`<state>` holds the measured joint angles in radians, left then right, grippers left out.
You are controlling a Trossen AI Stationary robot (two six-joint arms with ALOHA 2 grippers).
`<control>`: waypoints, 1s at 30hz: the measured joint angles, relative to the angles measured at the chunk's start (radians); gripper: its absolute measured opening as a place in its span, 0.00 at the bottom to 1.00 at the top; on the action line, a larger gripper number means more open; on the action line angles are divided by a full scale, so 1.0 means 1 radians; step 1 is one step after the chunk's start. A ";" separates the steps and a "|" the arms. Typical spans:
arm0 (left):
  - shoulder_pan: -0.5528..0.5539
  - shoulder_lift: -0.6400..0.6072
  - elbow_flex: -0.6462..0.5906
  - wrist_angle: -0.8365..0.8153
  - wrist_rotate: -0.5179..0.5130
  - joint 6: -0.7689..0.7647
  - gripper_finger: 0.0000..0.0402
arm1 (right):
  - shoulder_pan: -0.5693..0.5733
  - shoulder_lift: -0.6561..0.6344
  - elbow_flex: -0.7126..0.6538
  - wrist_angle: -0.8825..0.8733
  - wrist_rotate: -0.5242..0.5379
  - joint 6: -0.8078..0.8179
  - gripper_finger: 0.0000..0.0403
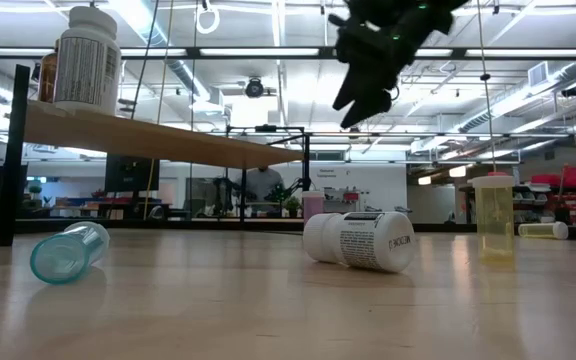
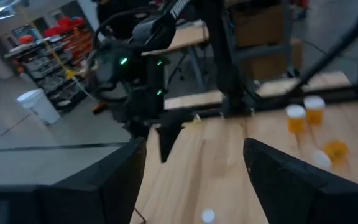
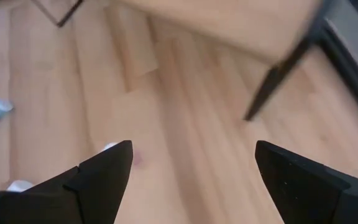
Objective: Pick and place medicine bottles onto shelf by color
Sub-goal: Put the pink pill bottle on the shelf
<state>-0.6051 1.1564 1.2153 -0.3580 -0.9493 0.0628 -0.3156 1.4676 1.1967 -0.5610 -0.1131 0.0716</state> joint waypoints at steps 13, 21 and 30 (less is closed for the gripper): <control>-0.028 -0.006 -0.143 0.333 0.003 0.233 0.63 | 0.289 -0.081 -0.521 0.720 0.201 0.081 0.86; -0.028 -0.005 -0.144 0.255 0.004 0.131 0.60 | 0.367 0.129 -0.528 0.900 0.331 0.055 0.86; -0.028 -0.005 -0.144 0.252 0.004 0.131 0.56 | 0.374 0.263 -0.514 1.077 0.411 0.024 0.86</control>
<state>-0.6334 1.1511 1.0718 -0.1059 -0.9453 0.1935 0.0580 1.7302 0.6825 0.5158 0.2978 0.0953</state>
